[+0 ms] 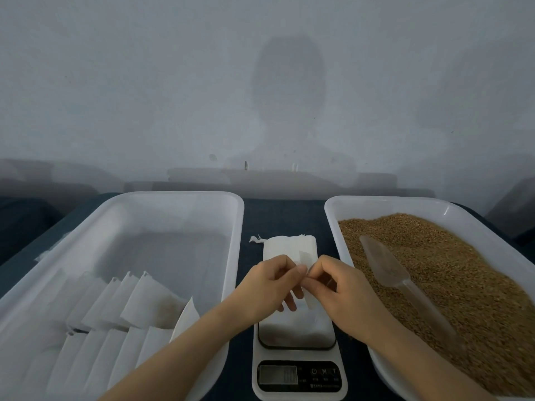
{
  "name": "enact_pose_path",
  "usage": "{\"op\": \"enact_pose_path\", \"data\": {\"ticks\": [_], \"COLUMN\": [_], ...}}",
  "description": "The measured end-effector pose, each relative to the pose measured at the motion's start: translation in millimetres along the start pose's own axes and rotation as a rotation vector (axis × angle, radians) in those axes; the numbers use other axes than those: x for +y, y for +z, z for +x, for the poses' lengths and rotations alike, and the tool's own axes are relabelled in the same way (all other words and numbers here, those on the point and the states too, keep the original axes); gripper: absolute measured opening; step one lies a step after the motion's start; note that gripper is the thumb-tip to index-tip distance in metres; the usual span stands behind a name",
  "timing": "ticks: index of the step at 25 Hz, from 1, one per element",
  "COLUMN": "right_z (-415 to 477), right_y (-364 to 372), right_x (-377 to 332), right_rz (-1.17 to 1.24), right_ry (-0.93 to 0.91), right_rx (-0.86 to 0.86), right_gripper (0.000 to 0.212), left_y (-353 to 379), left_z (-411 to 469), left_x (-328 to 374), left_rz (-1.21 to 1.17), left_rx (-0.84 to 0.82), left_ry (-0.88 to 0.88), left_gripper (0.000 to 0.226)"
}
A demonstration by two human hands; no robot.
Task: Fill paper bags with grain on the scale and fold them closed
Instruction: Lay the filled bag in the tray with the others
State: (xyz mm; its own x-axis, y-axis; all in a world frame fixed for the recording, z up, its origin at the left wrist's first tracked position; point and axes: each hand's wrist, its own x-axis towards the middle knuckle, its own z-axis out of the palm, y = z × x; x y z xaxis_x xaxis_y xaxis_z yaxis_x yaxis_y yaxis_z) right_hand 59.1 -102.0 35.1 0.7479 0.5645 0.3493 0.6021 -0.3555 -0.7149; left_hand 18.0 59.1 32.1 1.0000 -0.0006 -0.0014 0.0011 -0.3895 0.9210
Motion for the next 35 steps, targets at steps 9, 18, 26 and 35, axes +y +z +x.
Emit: {"op": "enact_pose_path", "data": {"ticks": [9,18,26,35], "right_z": [3.5,2.5,6.0,6.1], "right_y": [-3.1,-1.5,-5.0,-6.2], "right_x": [6.5,11.6,6.9,9.2], "right_rz": [0.098,-0.316,-0.046,-0.053], "right_ry": [0.133,-0.156,0.020,0.122], "right_rx": [0.071,-0.018,-0.051,0.097], "right_gripper": [0.017,0.020,0.018,0.011], "left_y": [0.1,1.6,5.9,3.6], "left_z": [-0.1,-1.6,-6.6,-5.2], "left_x": [-1.3,-2.0,-3.1,-5.8], "left_rz": [0.036,-0.052,0.082,0.026], "left_rx": [0.059,0.122,0.061,0.257], "left_ry": [0.035,0.115,0.280,0.315], "left_gripper": [0.020,0.021,0.017,0.011]}}
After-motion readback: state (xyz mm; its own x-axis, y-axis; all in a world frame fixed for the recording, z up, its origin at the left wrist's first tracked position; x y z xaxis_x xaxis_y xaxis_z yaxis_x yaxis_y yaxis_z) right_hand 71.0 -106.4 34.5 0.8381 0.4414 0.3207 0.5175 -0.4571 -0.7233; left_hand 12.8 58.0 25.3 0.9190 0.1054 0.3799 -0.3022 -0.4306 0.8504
